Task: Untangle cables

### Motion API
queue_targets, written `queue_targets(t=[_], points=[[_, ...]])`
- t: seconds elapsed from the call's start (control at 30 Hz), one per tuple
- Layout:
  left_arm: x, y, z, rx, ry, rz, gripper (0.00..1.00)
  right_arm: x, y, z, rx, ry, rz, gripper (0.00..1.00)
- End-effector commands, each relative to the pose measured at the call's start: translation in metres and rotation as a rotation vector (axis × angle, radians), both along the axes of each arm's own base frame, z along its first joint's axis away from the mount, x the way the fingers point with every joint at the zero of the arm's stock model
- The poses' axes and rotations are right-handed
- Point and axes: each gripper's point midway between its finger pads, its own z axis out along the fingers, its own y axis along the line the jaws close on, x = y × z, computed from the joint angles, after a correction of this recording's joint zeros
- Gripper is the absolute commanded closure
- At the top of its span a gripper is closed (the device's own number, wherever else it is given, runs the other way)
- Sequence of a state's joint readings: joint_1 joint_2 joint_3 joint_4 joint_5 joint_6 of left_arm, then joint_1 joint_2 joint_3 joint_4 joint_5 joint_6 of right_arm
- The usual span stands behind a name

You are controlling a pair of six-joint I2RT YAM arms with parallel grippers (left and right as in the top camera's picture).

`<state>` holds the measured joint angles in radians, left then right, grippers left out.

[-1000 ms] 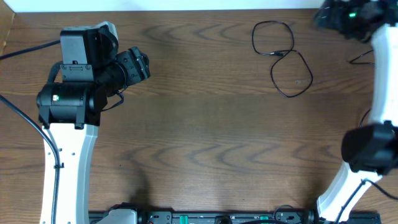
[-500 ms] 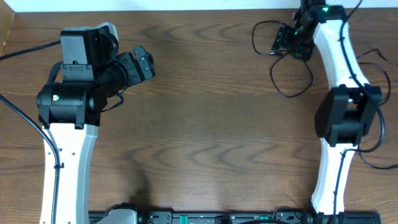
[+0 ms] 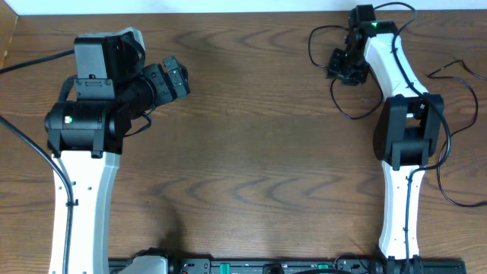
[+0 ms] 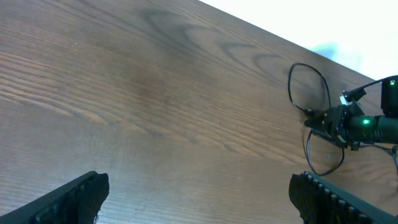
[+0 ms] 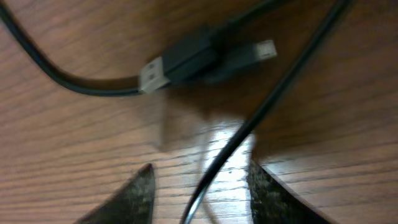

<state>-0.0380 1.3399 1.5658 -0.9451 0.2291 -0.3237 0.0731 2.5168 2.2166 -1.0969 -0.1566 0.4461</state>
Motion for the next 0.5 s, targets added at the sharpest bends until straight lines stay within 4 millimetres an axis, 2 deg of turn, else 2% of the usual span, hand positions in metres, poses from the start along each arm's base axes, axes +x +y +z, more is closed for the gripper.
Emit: queue_targets(t=[0.0, 0.07, 0.1, 0.13, 0.27, 0.33, 0.47], points=[[0.002, 0.004, 0.000, 0.018, 0.000, 0.004, 0.02, 0.000, 0.003, -0.003, -0.007, 0.002, 0.002, 0.74], [0.002, 0.004, 0.000, 0.018, 0.000, 0.004, 0.02, -0.003, 0.005, -0.005, -0.014, 0.011, 0.014, 0.84], [0.002, 0.004, 0.000, 0.018, 0.000, 0.004, 0.02, -0.006, 0.003, -0.006, -0.027, 0.024, 0.021, 0.94], [0.002, 0.004, 0.000, 0.018, 0.000, 0.004, 0.02, -0.009, 0.002, -0.006, -0.035, 0.031, 0.027, 0.99], [0.002, 0.004, 0.000, 0.018, 0.000, 0.004, 0.02, -0.012, 0.002, -0.002, -0.049, 0.026, 0.121, 0.99], [0.002, 0.004, 0.000, 0.018, 0.000, 0.004, 0.02, -0.011, 0.000, 0.011, -0.054, 0.004, 0.153, 0.99], [0.002, 0.004, 0.000, 0.018, -0.001, 0.004, 0.02, -0.003, -0.006, 0.076, -0.067, -0.132, 0.204, 0.99]])
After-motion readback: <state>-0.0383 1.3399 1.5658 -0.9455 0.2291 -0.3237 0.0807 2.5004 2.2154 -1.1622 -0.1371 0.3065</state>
